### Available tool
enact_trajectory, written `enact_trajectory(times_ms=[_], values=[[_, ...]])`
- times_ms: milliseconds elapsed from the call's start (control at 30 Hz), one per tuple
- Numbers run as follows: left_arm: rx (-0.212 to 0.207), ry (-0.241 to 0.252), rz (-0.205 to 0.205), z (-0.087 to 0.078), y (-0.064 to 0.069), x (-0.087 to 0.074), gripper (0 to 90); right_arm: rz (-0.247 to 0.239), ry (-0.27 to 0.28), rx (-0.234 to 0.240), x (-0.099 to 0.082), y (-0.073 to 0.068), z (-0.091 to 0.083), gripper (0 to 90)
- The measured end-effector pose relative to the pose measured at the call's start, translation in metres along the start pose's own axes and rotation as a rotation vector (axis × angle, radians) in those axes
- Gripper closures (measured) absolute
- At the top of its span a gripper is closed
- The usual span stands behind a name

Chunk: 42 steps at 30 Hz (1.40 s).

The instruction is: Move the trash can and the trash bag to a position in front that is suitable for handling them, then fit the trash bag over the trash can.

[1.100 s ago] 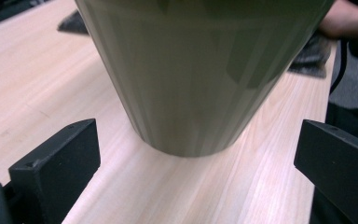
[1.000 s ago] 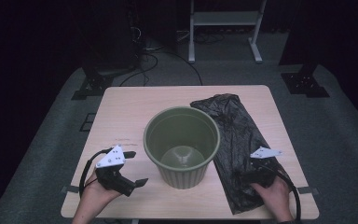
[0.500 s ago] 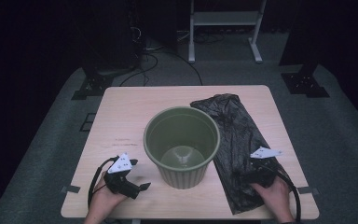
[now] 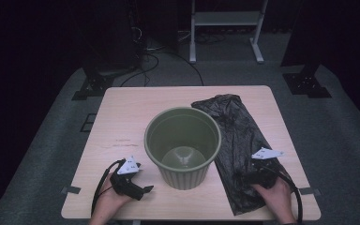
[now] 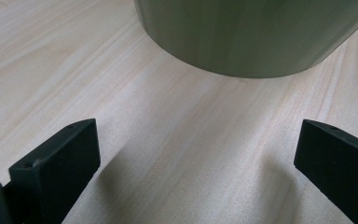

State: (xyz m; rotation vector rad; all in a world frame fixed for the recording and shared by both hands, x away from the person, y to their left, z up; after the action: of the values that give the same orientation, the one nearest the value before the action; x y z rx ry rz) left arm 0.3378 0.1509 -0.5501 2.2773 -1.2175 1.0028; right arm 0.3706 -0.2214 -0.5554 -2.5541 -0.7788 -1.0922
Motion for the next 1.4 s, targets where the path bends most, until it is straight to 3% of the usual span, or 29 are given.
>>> enact_trajectory(times_ms=[333, 400, 433, 467, 500, 733, 933, 1100, 1400], values=[[0.014, -0.03, 0.002, 0.002, 0.0, -0.003, 0.0, 0.0, 0.0, 0.0, 0.0, 0.0, 0.0, 9.9], [0.015, -0.03, 0.002, 0.002, 0.0, -0.003, 0.0, -0.004, 0.006, 0.002, 0.0, 0.0, 0.0, 14.8], [0.015, -0.03, 0.001, 0.002, 0.0, -0.003, 0.0, -0.006, 0.013, 0.004, 0.001, -0.001, -0.001, 19.8], [0.014, -0.03, 0.001, 0.002, 0.0, -0.003, 0.0, -0.01, 0.03, 0.009, 0.001, -0.002, -0.003, 33.9], [0.015, -0.03, 0.001, 0.002, 0.0, -0.003, 0.0, -0.021, 0.041, 0.02, 0.001, -0.004, -0.005, 42.5], [0.017, -0.03, 0.0, 0.002, 0.0, -0.003, 0.0, -0.06, 0.046, 0.05, 0.002, -0.01, -0.008, 89.6], [0.023, -0.03, -0.006, 0.002, 0.0, -0.004, 0.0, -0.066, 0.018, 0.076, -0.001, -0.014, -0.011, 90.0], [0.026, -0.031, -0.006, 0.002, 0.0, -0.004, 0.0, -0.095, -0.005, 0.118, -0.012, -0.031, -0.023, 90.0], [0.031, -0.03, -0.01, 0.001, 0.0, -0.004, 0.0, -0.113, -0.021, 0.14, -0.031, -0.05, -0.043, 89.4]])
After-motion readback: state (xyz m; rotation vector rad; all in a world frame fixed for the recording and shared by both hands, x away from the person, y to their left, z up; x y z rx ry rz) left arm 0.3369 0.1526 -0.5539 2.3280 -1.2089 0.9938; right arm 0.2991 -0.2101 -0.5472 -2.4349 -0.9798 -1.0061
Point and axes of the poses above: each handheld gripper's, and its own axes: z roughly forward along the jaws, x roughly out of its top, y roughly to its right, the point moved 10 cm from there along z, roughly forward along the jaws, and after that the axes turned 1 degree about x, right-handed, at the moved point
